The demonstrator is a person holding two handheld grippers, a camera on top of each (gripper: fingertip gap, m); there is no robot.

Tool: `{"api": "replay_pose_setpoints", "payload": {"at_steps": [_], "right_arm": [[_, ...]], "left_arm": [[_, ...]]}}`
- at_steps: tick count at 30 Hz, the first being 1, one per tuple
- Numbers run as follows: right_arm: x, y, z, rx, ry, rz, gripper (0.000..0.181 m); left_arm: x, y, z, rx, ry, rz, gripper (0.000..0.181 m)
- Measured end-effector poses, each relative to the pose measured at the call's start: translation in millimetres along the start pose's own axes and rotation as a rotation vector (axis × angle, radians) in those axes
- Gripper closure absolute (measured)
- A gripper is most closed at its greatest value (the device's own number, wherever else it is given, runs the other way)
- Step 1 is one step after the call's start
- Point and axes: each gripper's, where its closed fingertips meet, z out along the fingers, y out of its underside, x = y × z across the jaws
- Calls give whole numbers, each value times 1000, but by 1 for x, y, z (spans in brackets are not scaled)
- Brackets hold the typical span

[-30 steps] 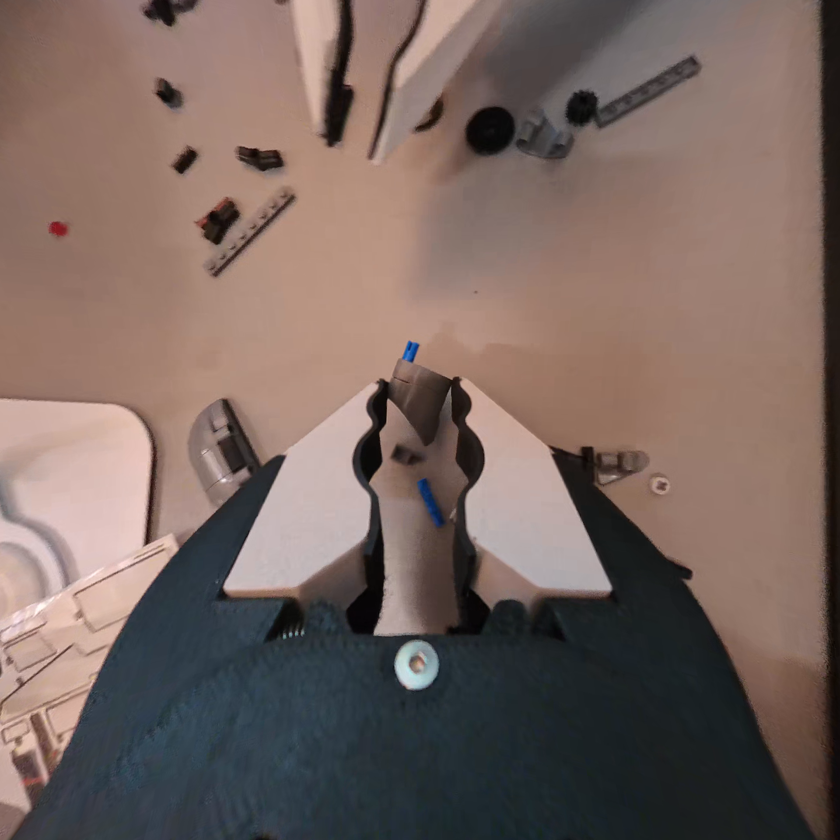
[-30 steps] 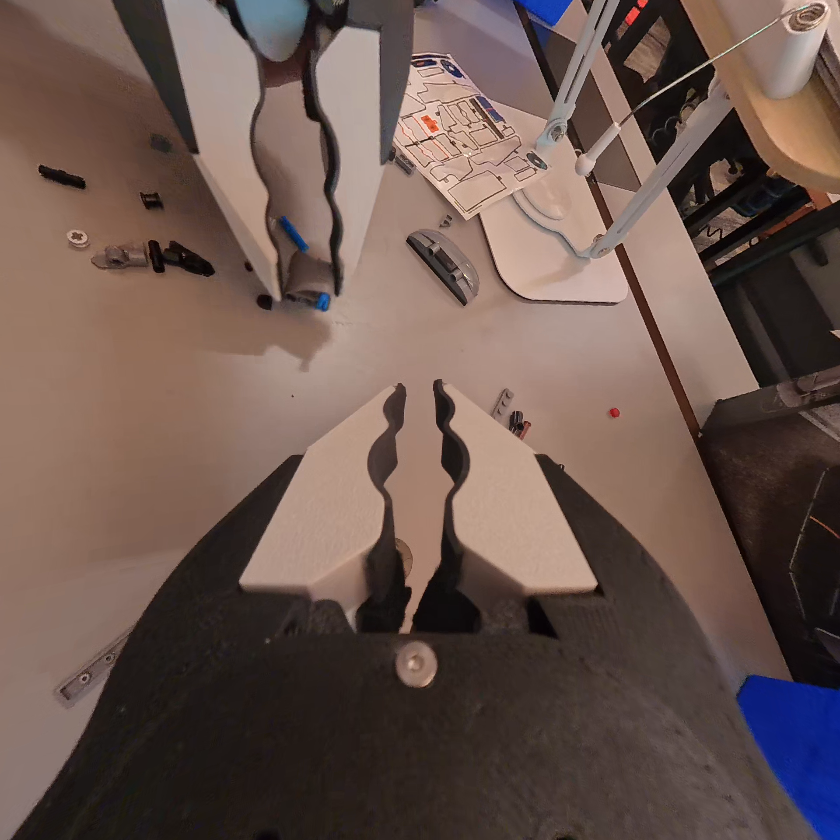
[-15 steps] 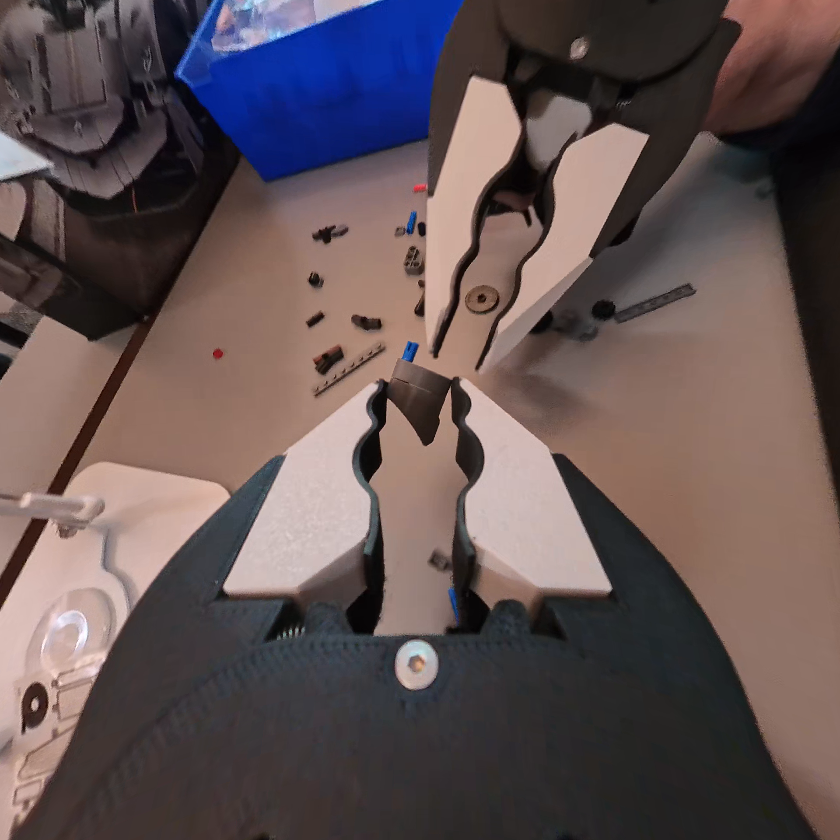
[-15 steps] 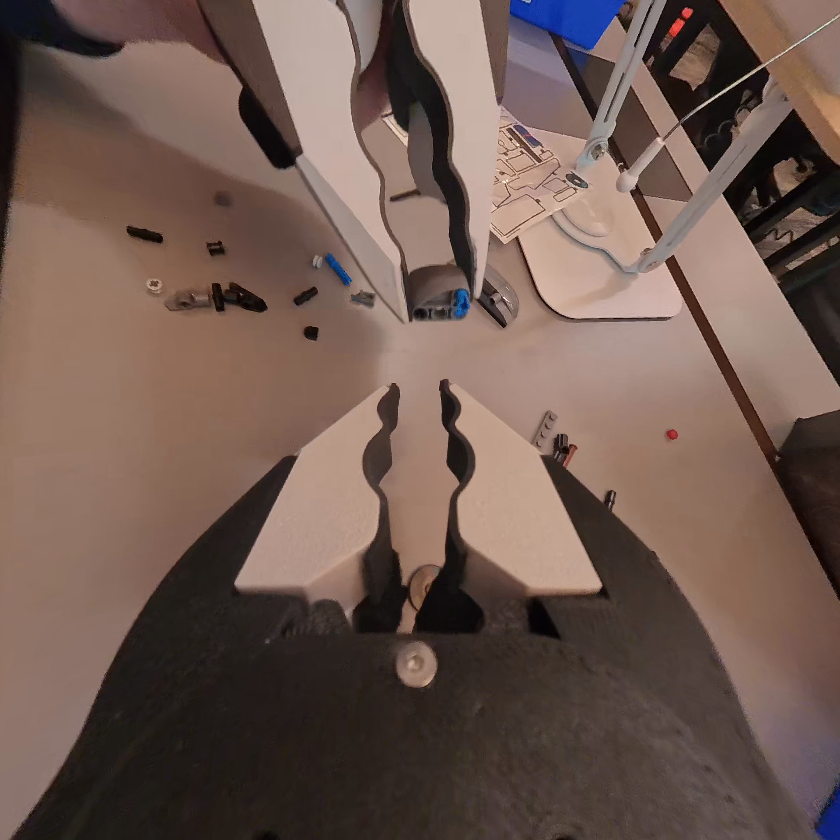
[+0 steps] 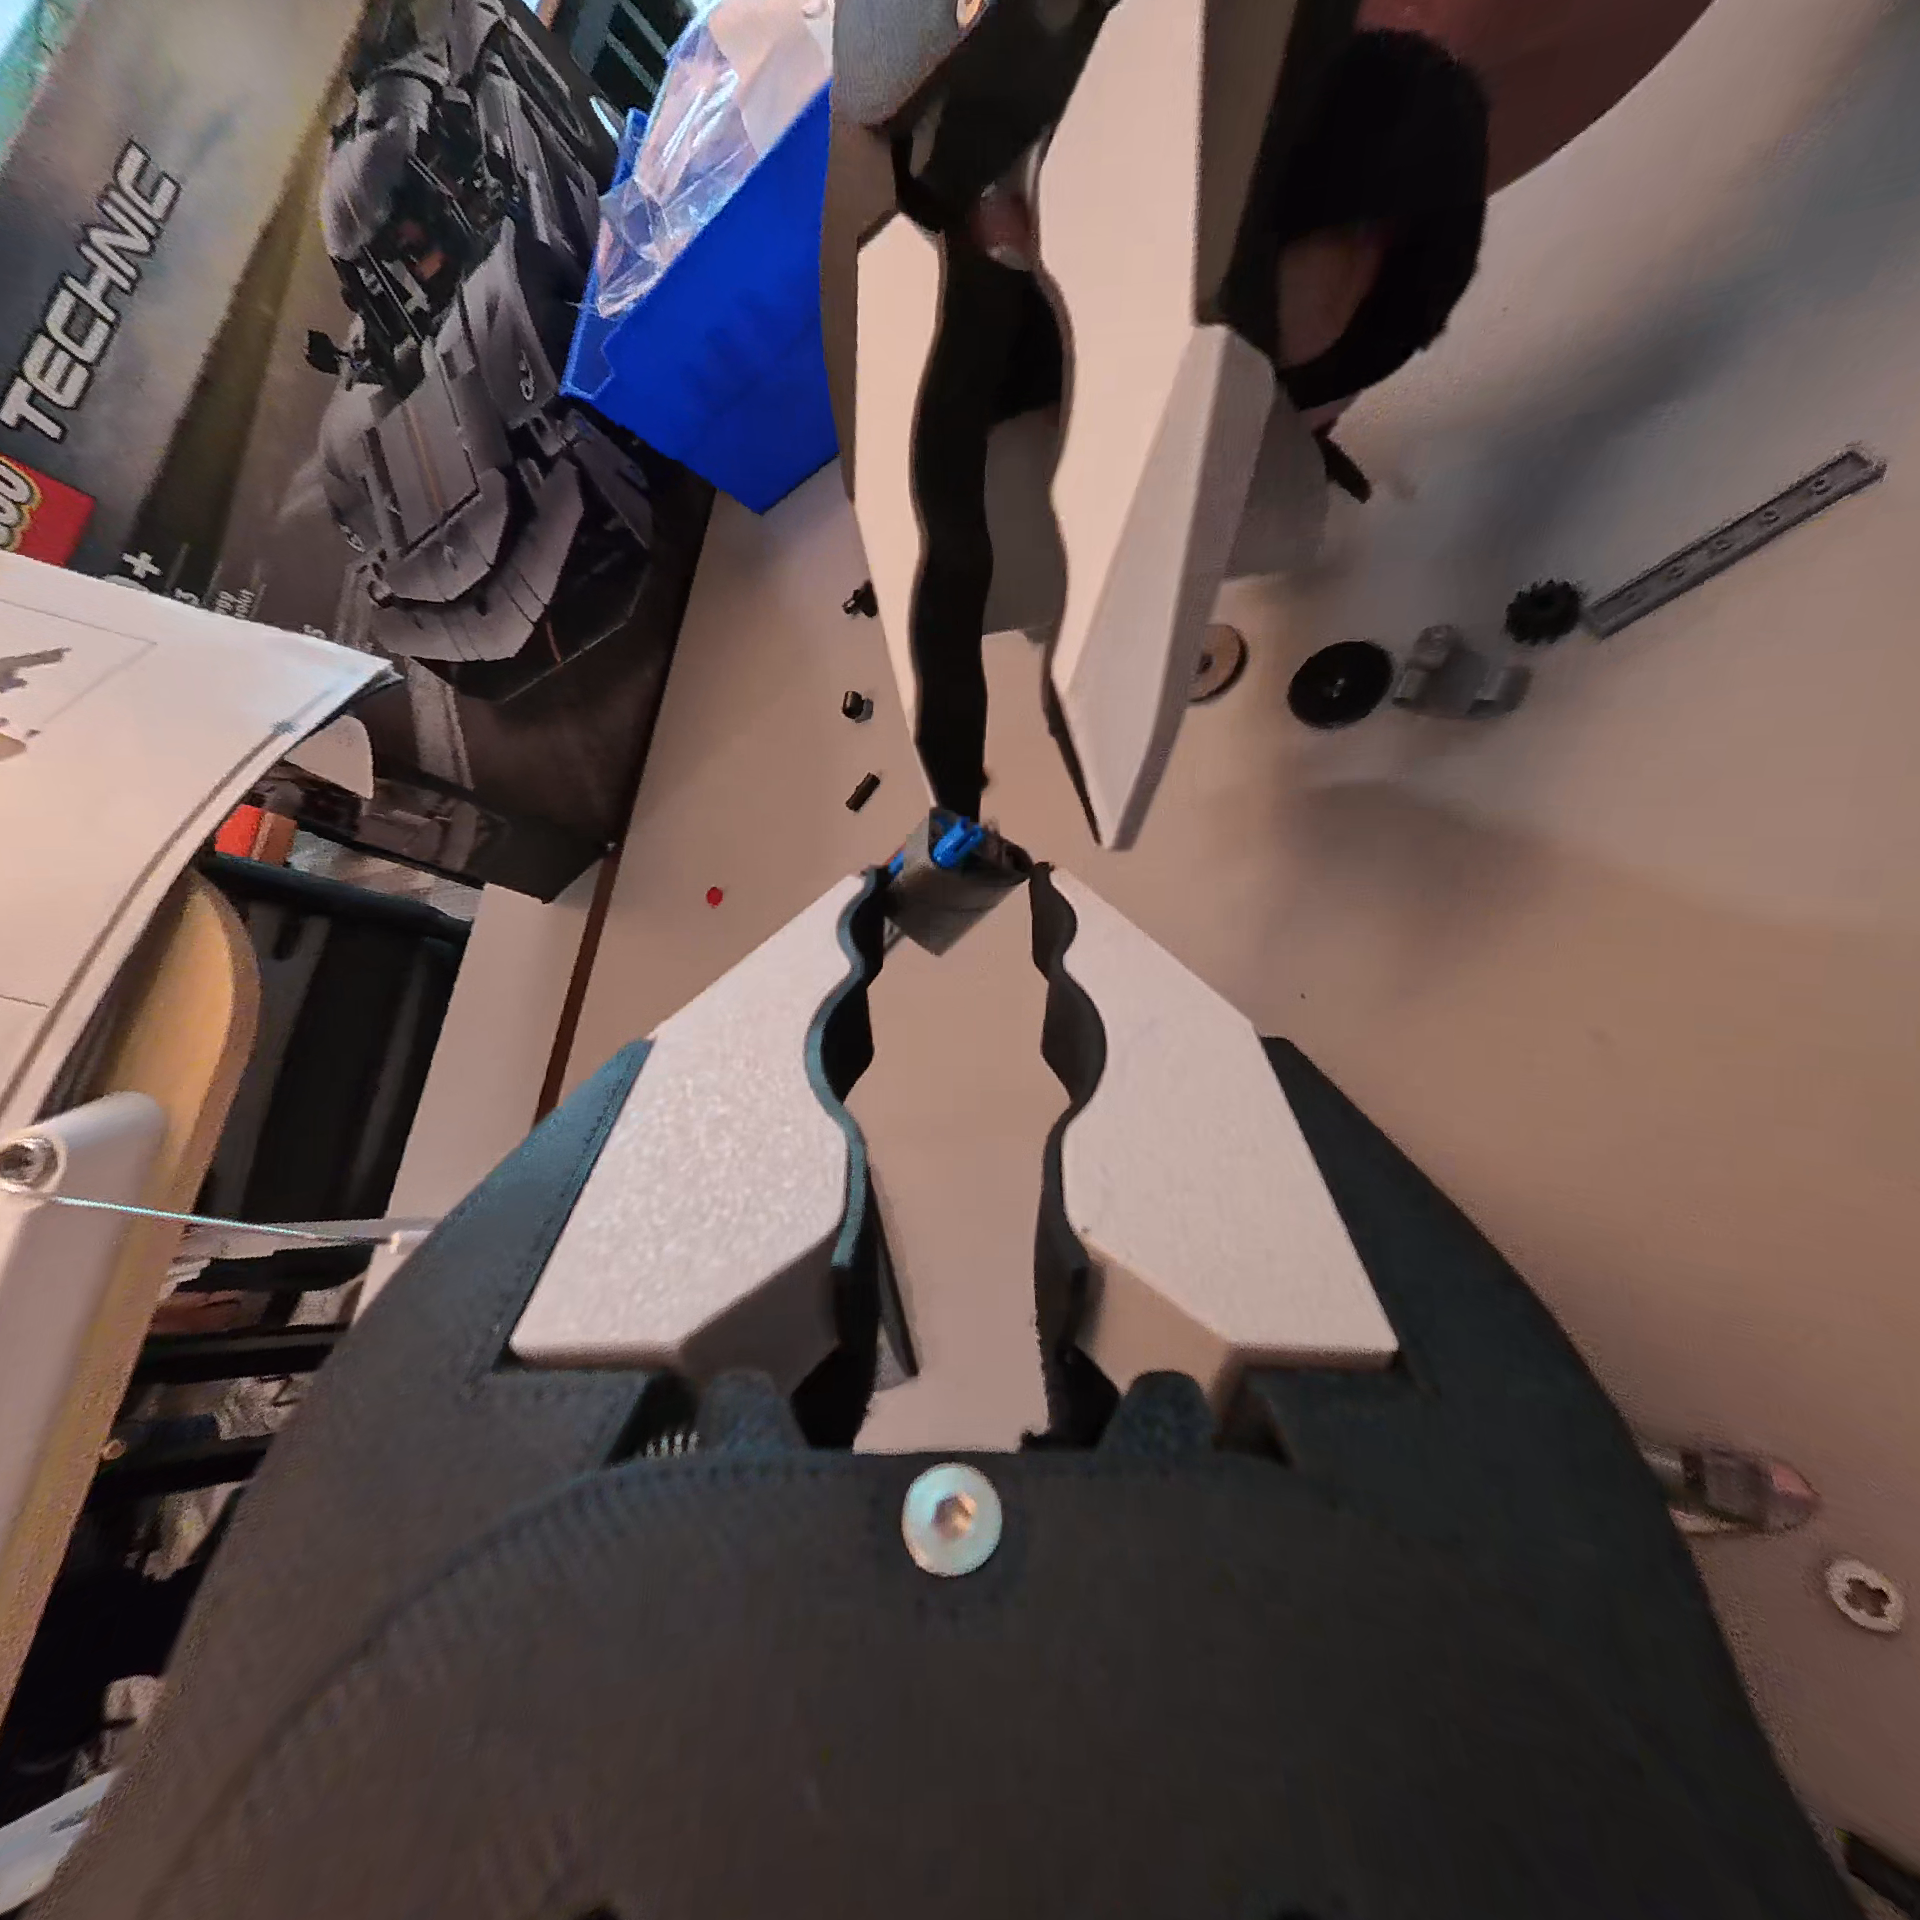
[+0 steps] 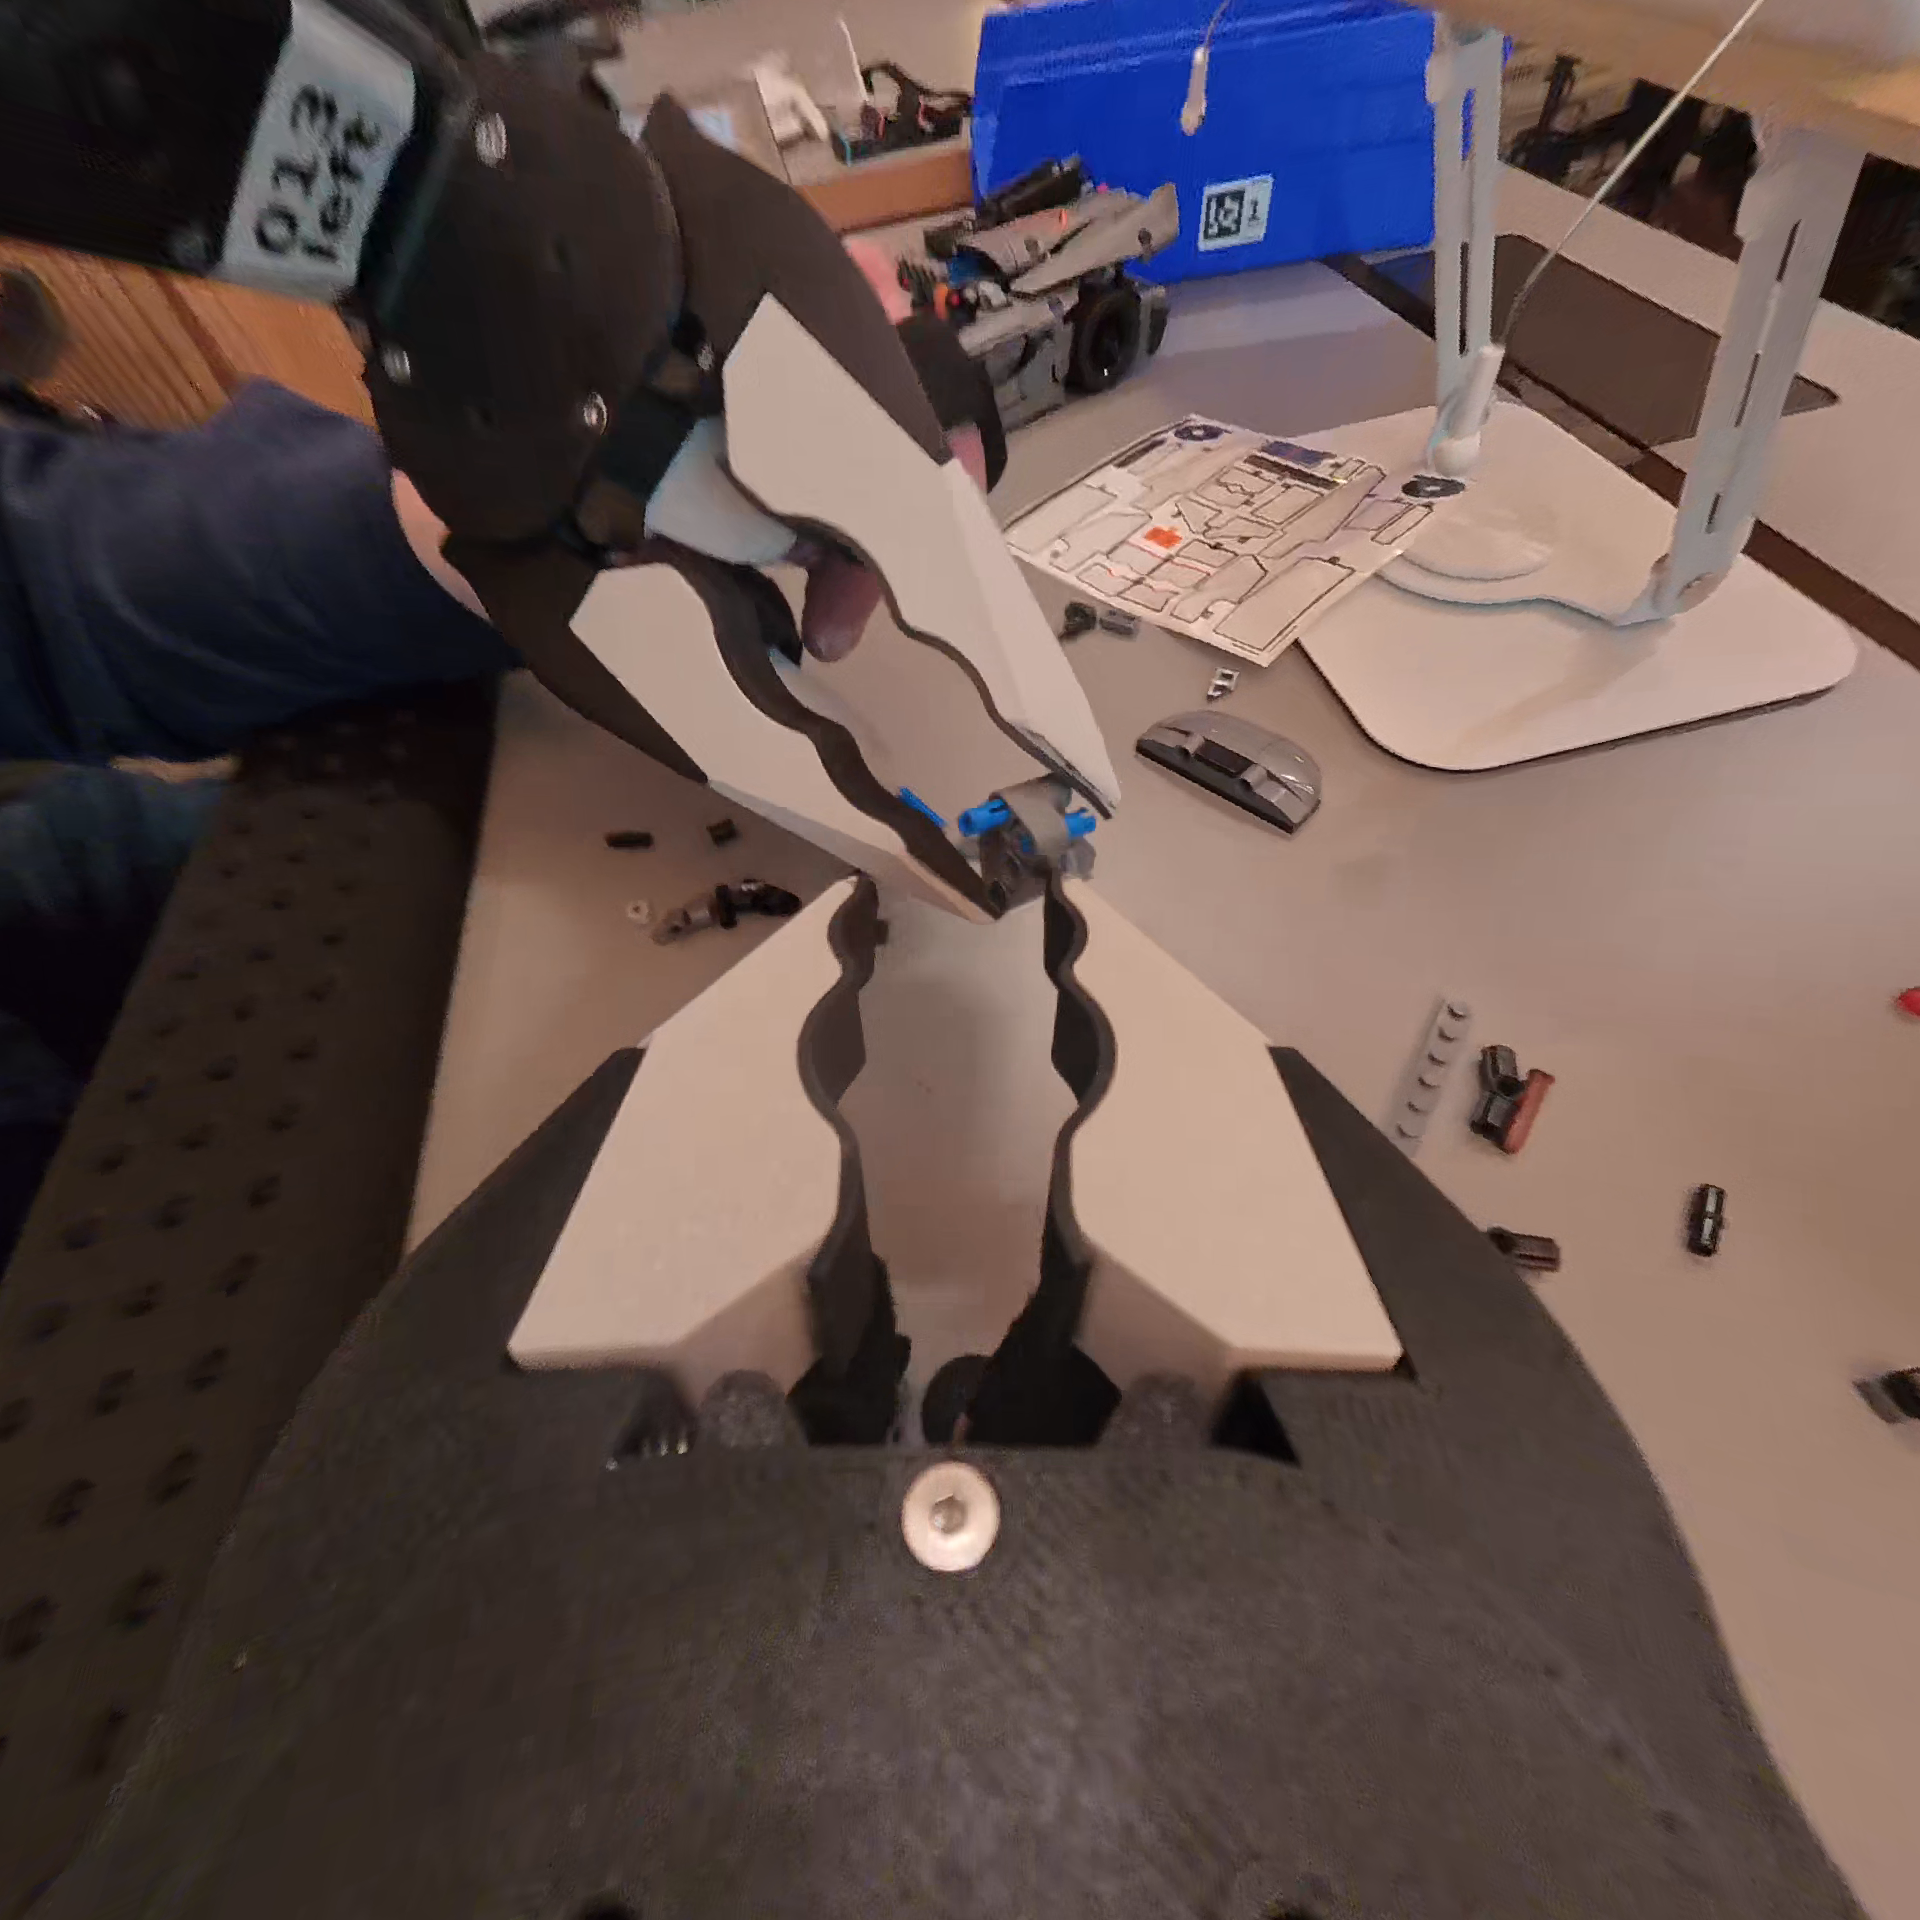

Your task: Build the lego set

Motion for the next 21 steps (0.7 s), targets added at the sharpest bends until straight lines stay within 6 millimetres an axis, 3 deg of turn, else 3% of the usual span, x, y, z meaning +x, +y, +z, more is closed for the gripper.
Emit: {"api": "replay_pose_setpoints", "payload": {"at_steps": [16,21], "right_arm": [[0,-7,-6,60,-63,100,156],[0,-6,-6,47,-49,62,175]], "left_arm": [[3,-9,0,-10,-48,92,156],[8,-9,3,-16,-32,107,156]]}}
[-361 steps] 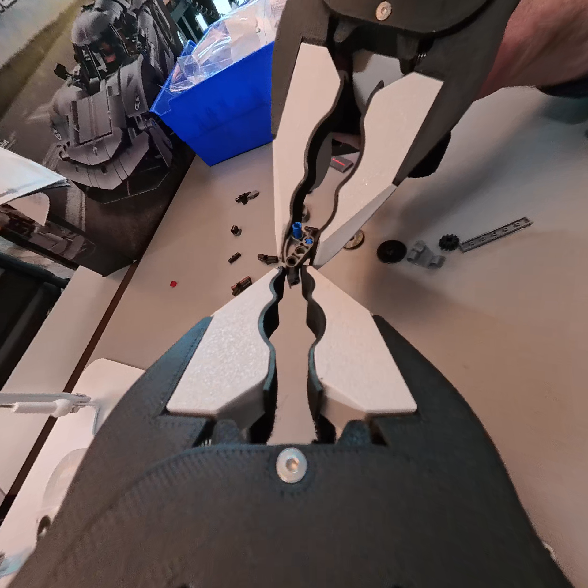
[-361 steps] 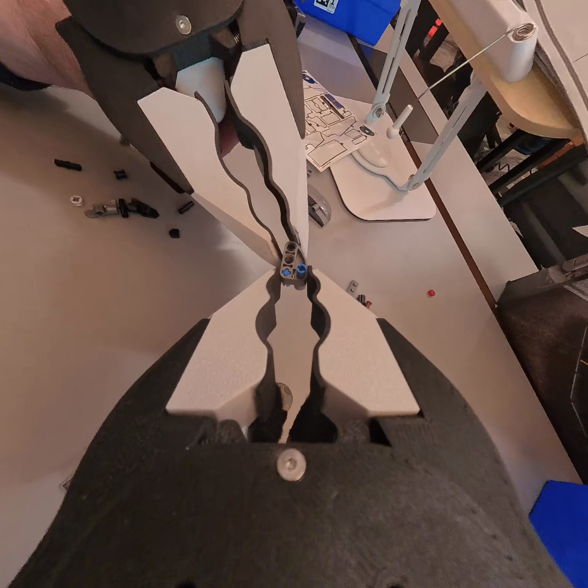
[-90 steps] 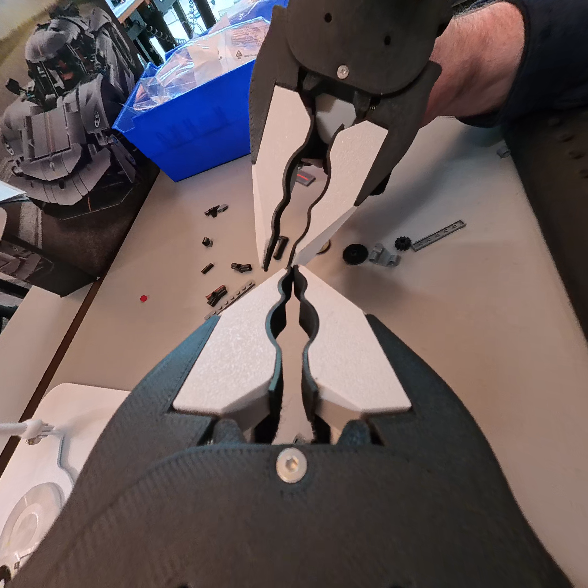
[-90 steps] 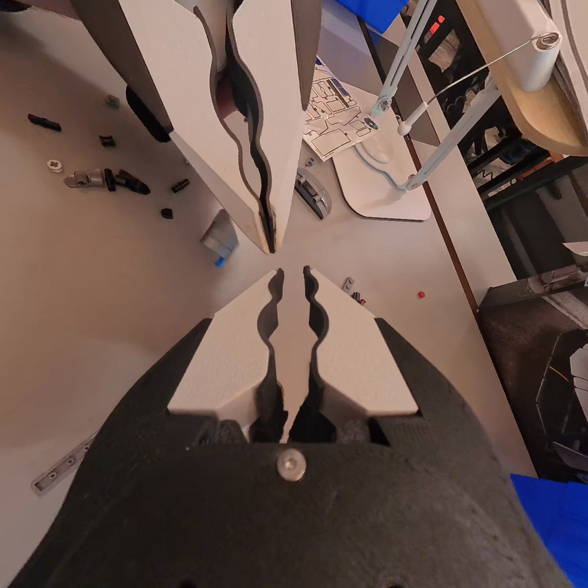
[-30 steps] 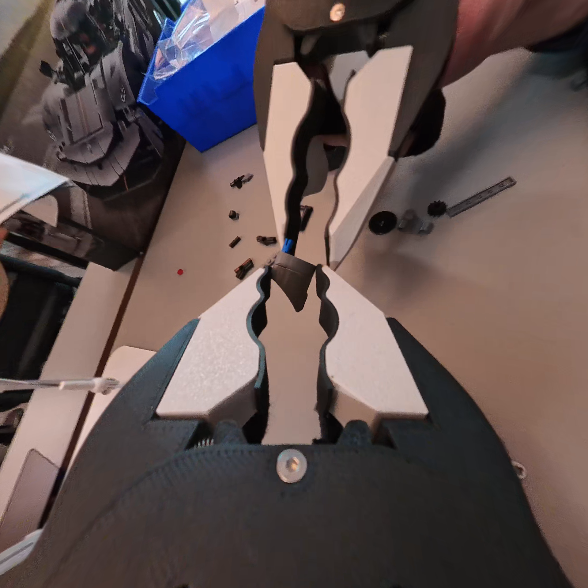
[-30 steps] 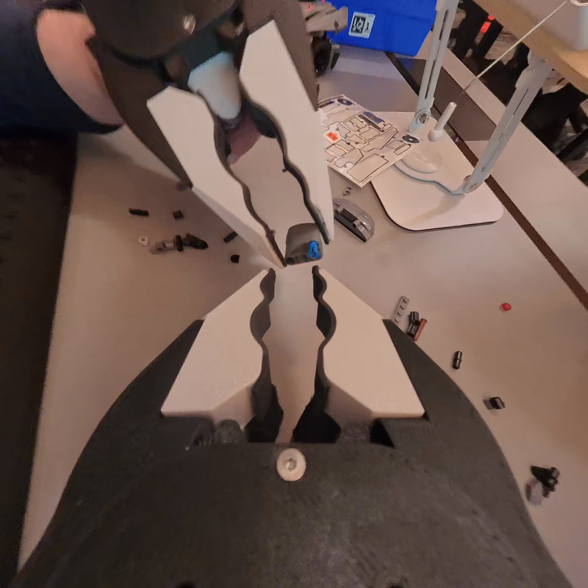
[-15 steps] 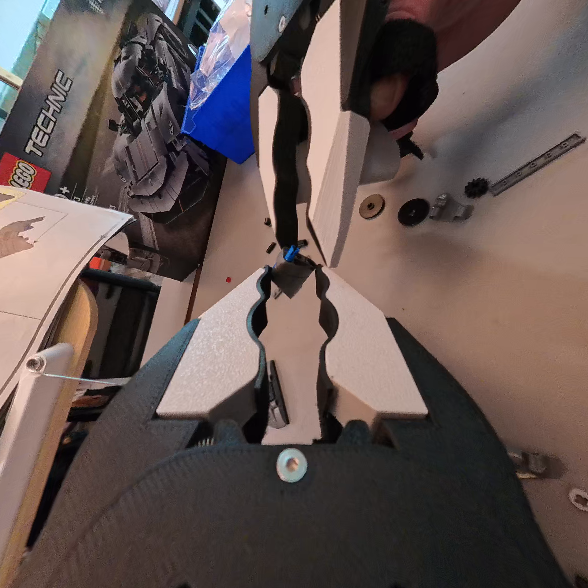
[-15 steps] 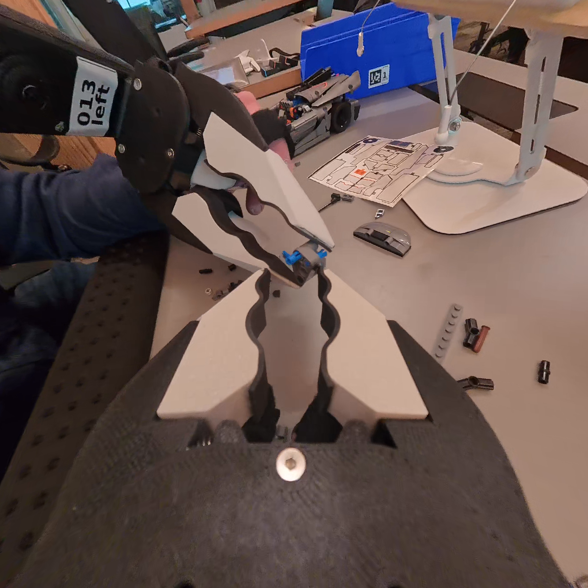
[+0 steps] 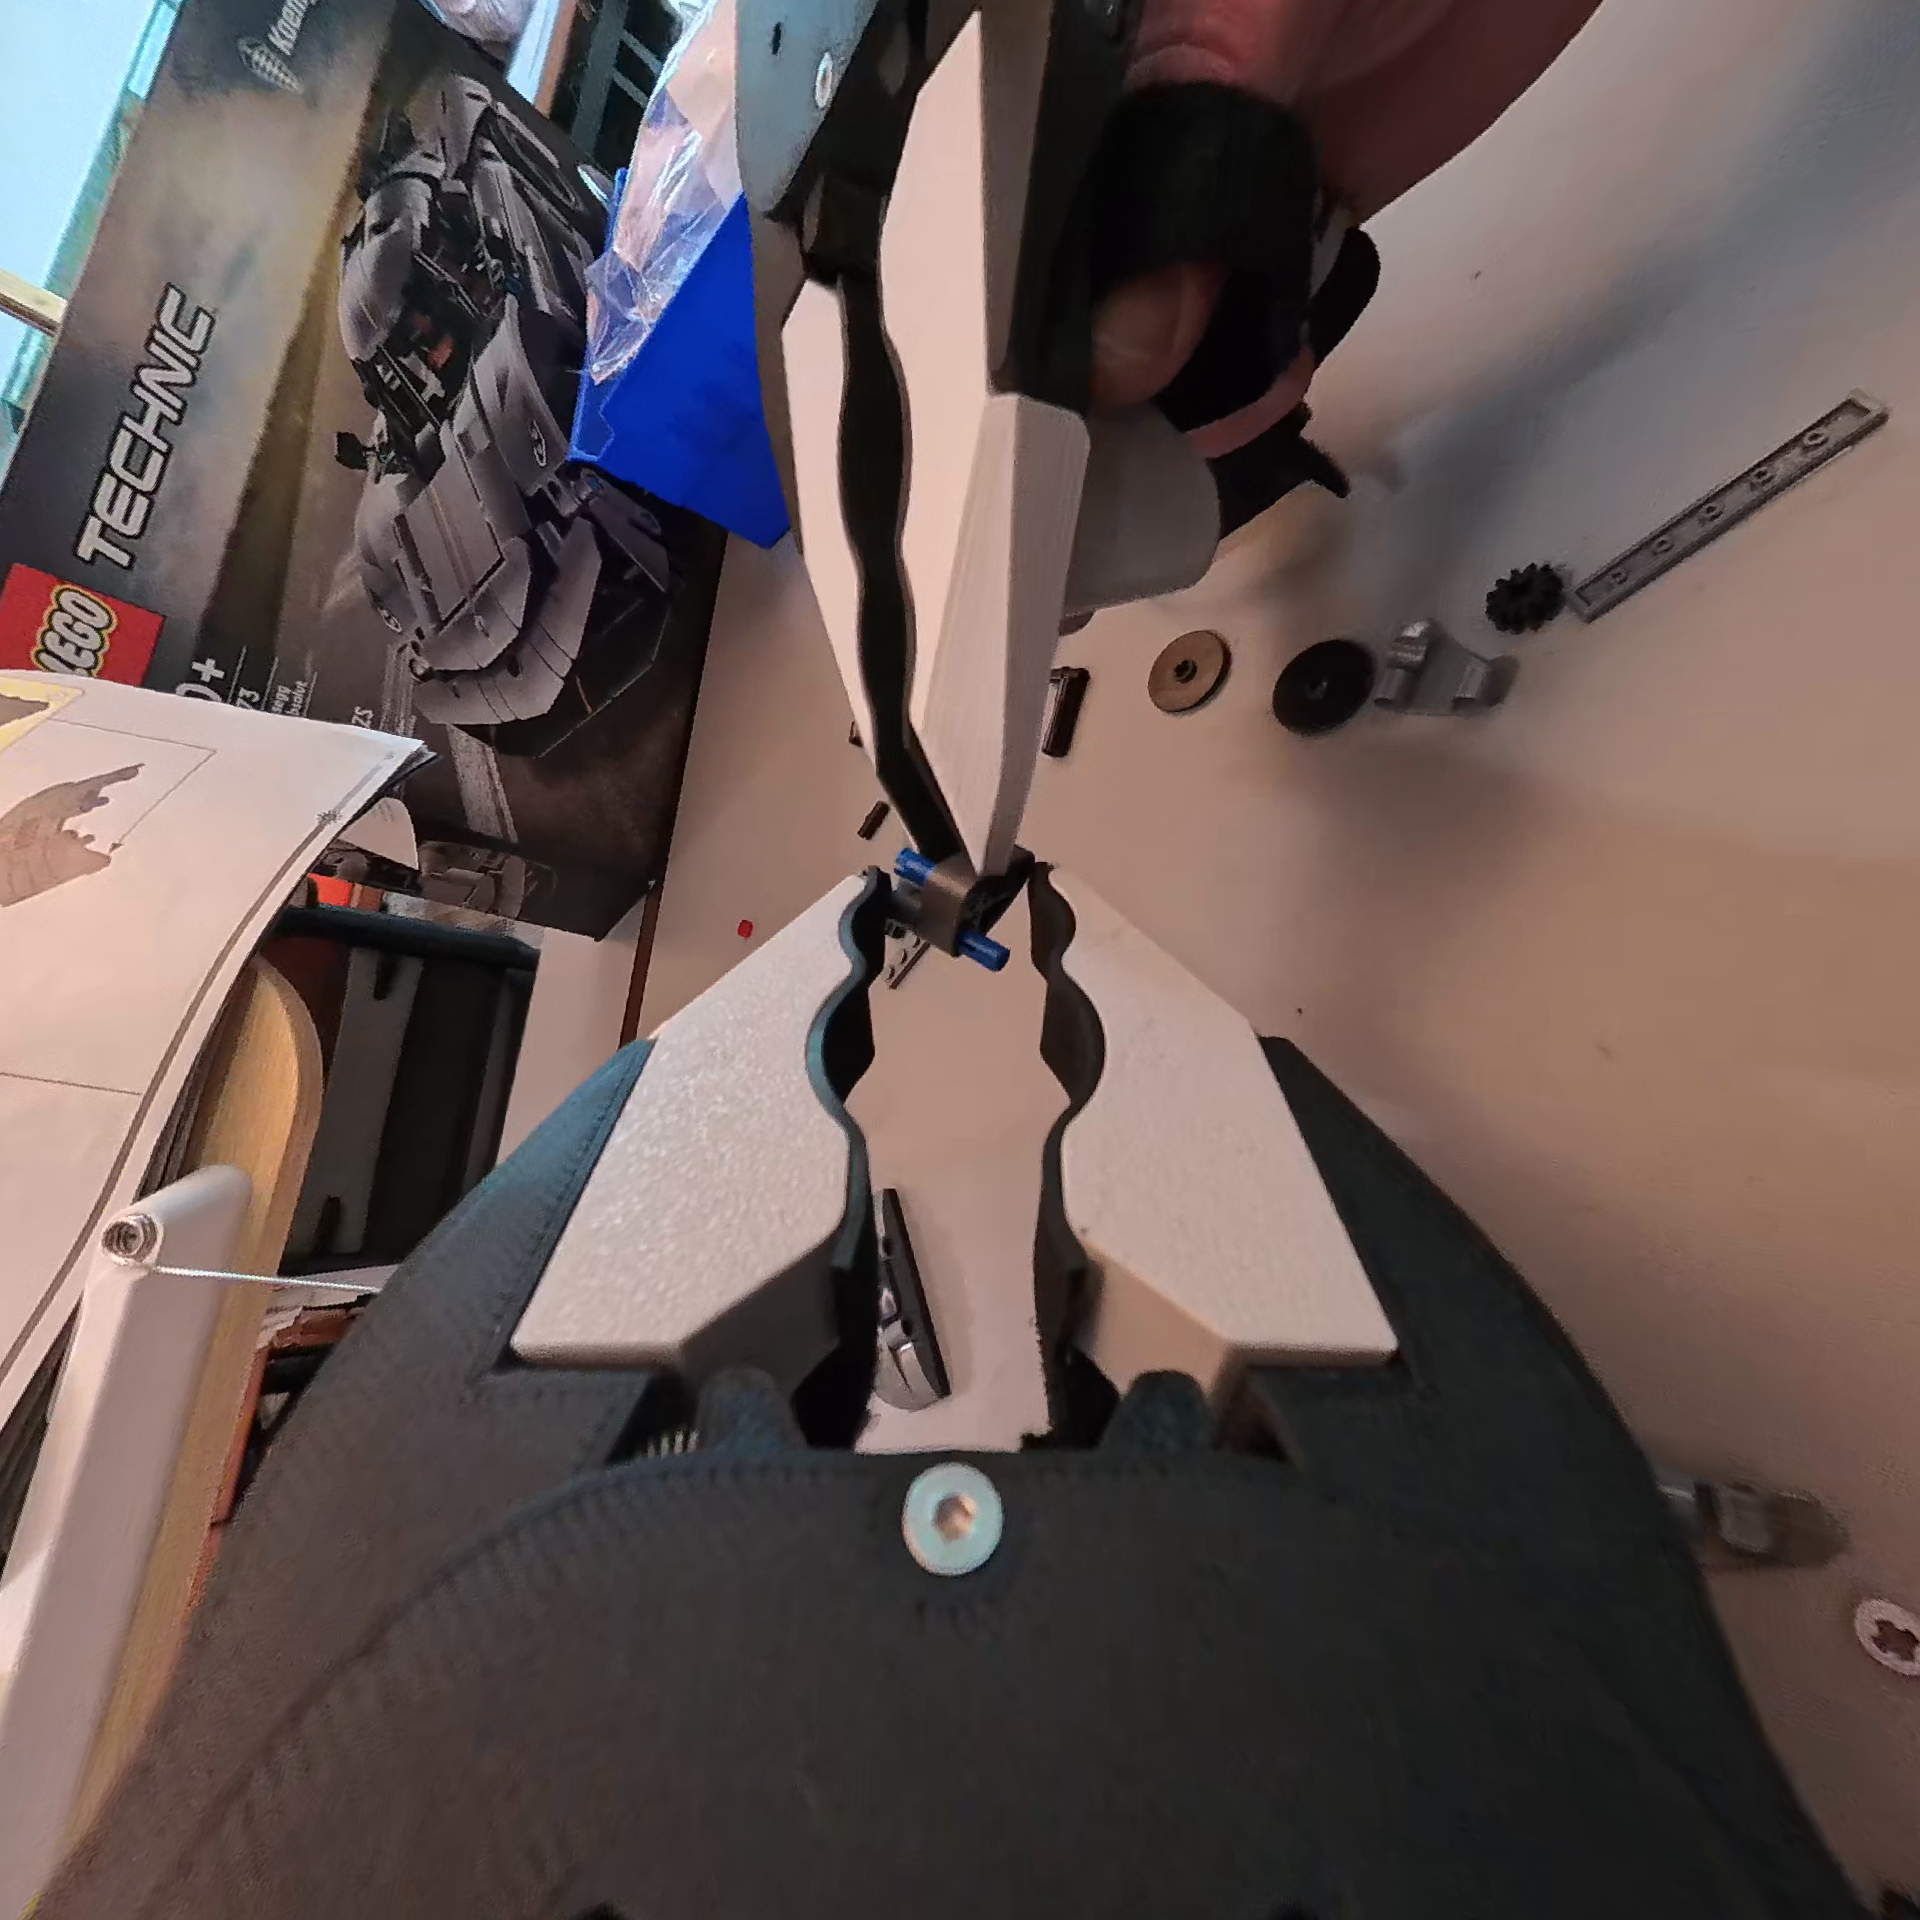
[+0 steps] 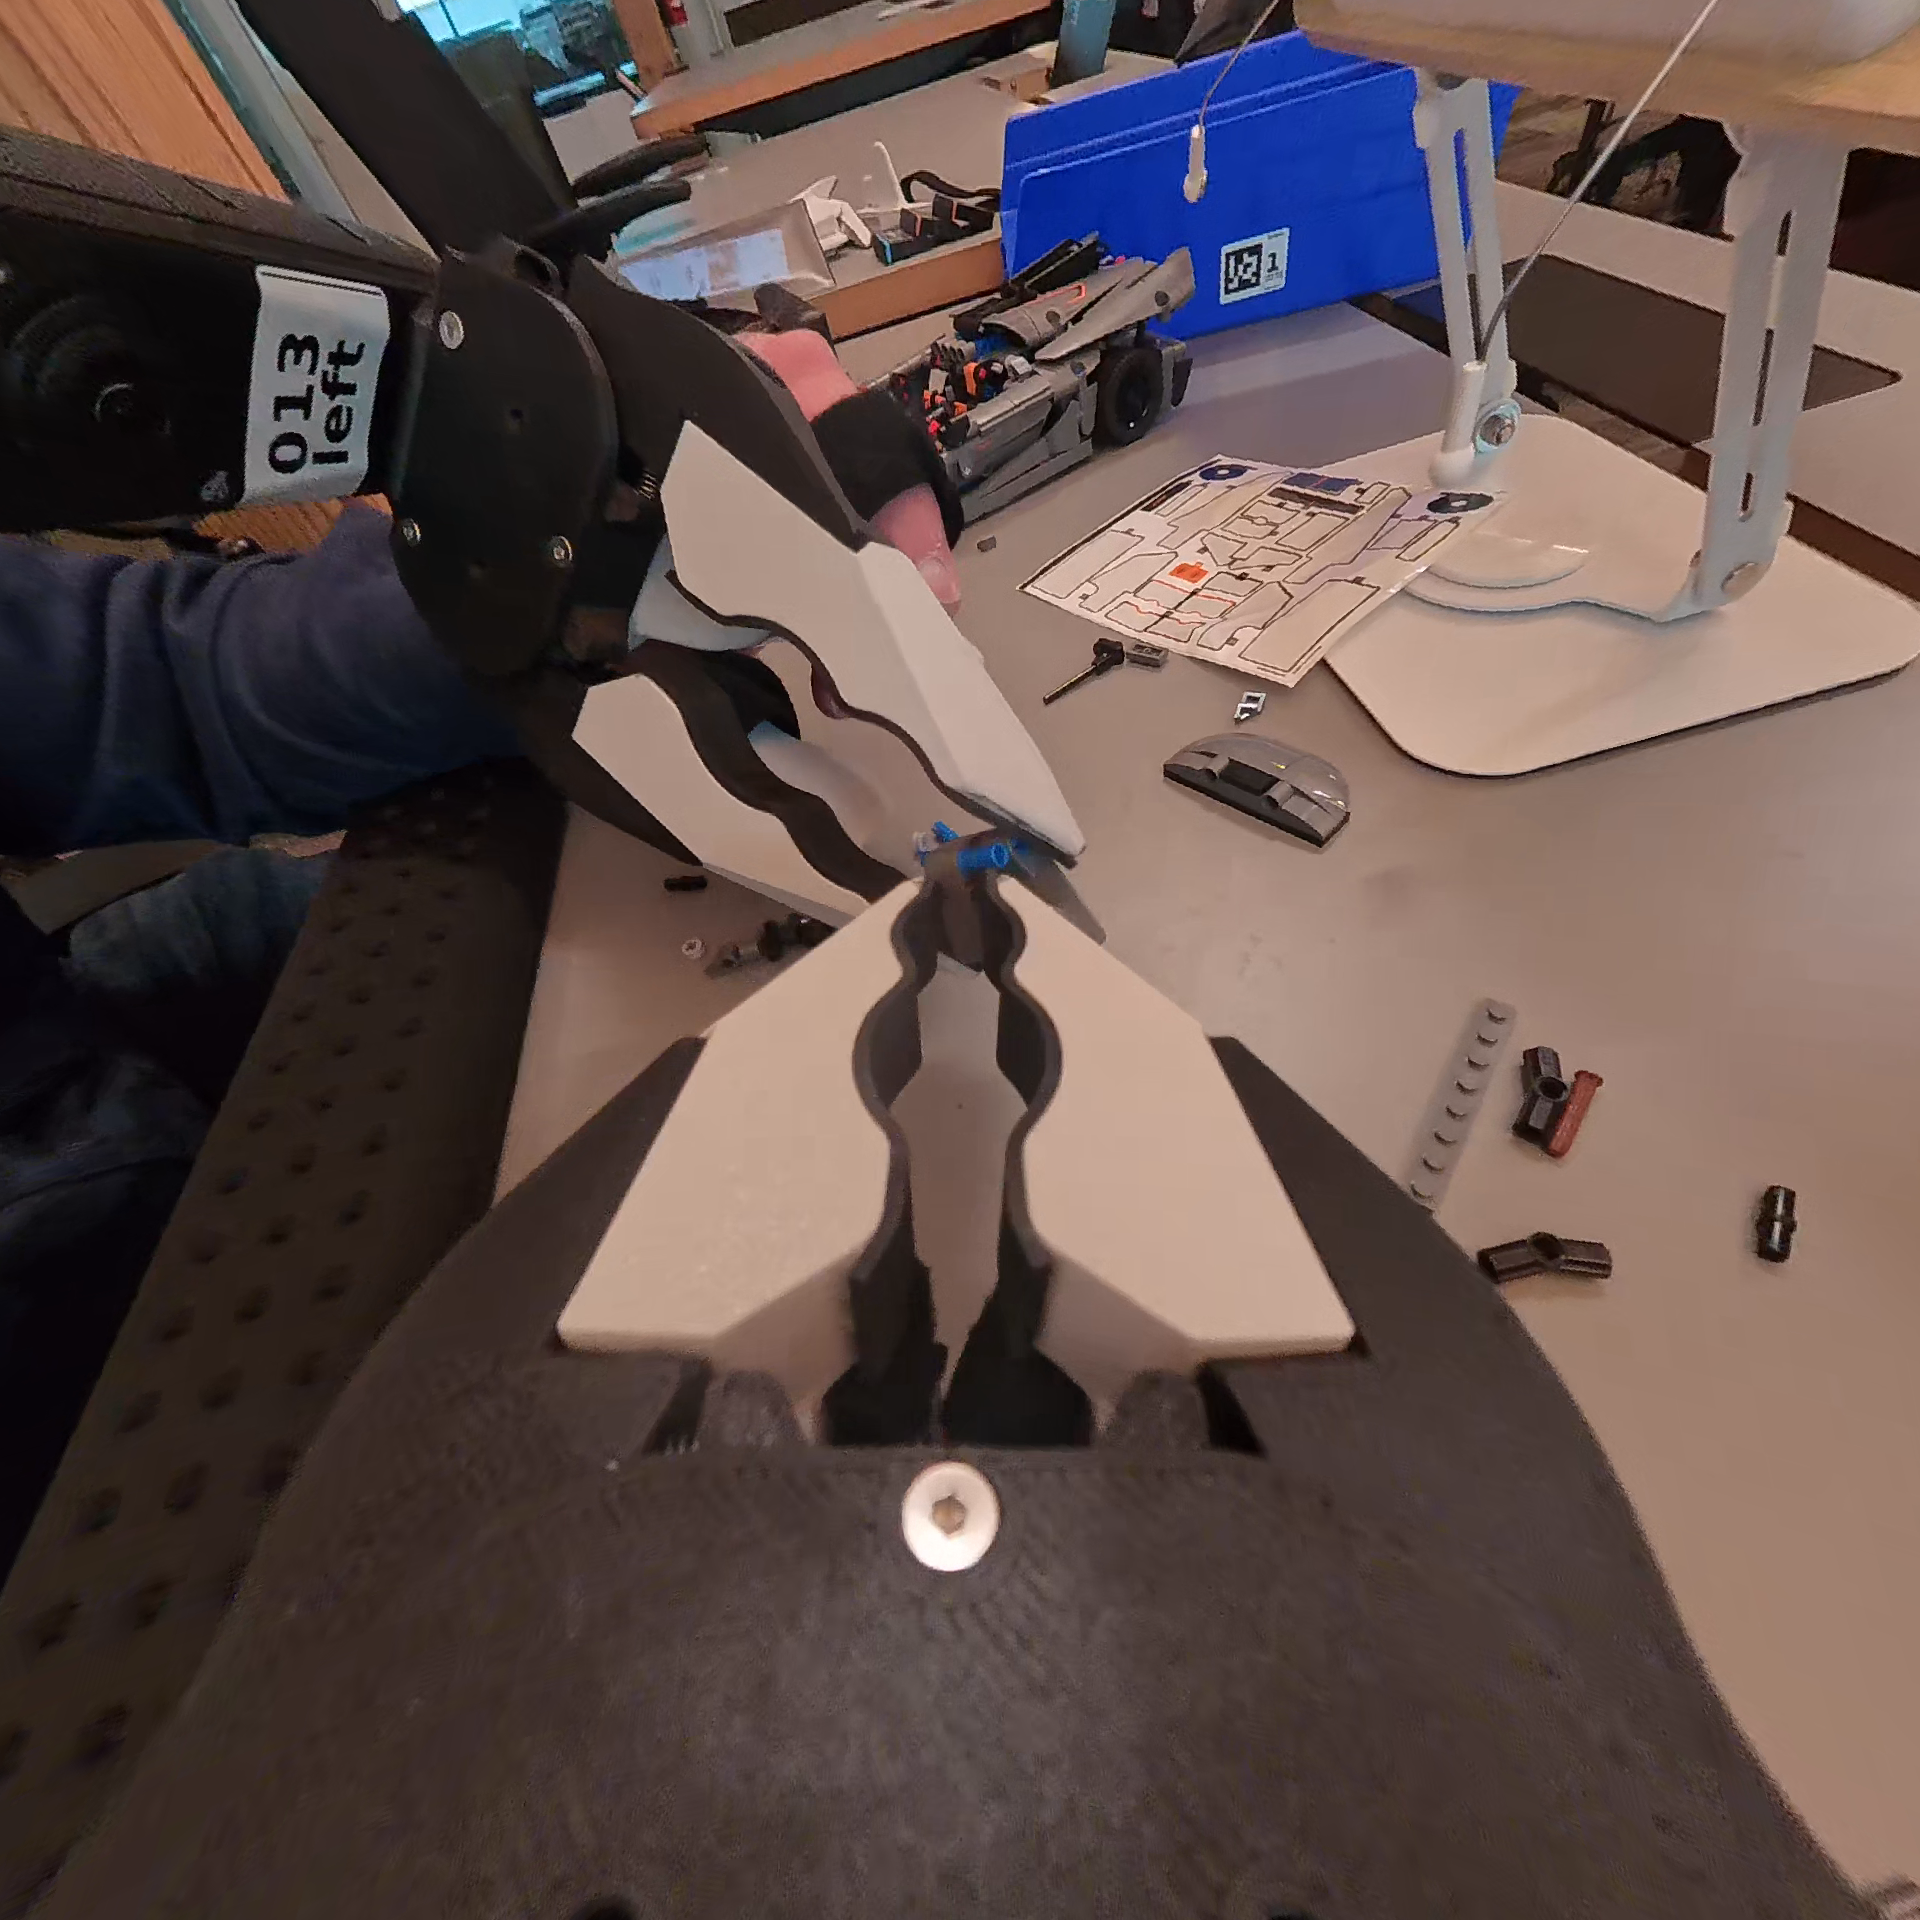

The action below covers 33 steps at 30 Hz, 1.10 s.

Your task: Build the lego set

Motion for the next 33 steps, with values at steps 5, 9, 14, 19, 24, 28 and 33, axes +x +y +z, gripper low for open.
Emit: {"api": "replay_pose_setpoints", "payload": {"at_steps": [5,9,14,19,24,28,33], "right_arm": [[0,-1,0,5,-1,-2,170],[0,-2,0,12,-4,6,164],[0,-3,0,15,-4,11,157],[2,-1,0,8,-2,26,154],[0,-5,-2,36,-31,48,161],[2,-9,-5,55,-12,34,162],[11,-17,-13,60,113,-102,155]], "left_arm": [[-2,0,-1,2,-7,-12,156],[-4,1,0,-4,-17,-12,156],[-4,1,1,1,-18,-21,157],[-3,0,1,1,-23,-13,157],[-4,-5,-1,27,-20,-30,157],[-8,-9,-3,81,3,-137,158],[-16,-10,-1,135,29,-309,160]]}}
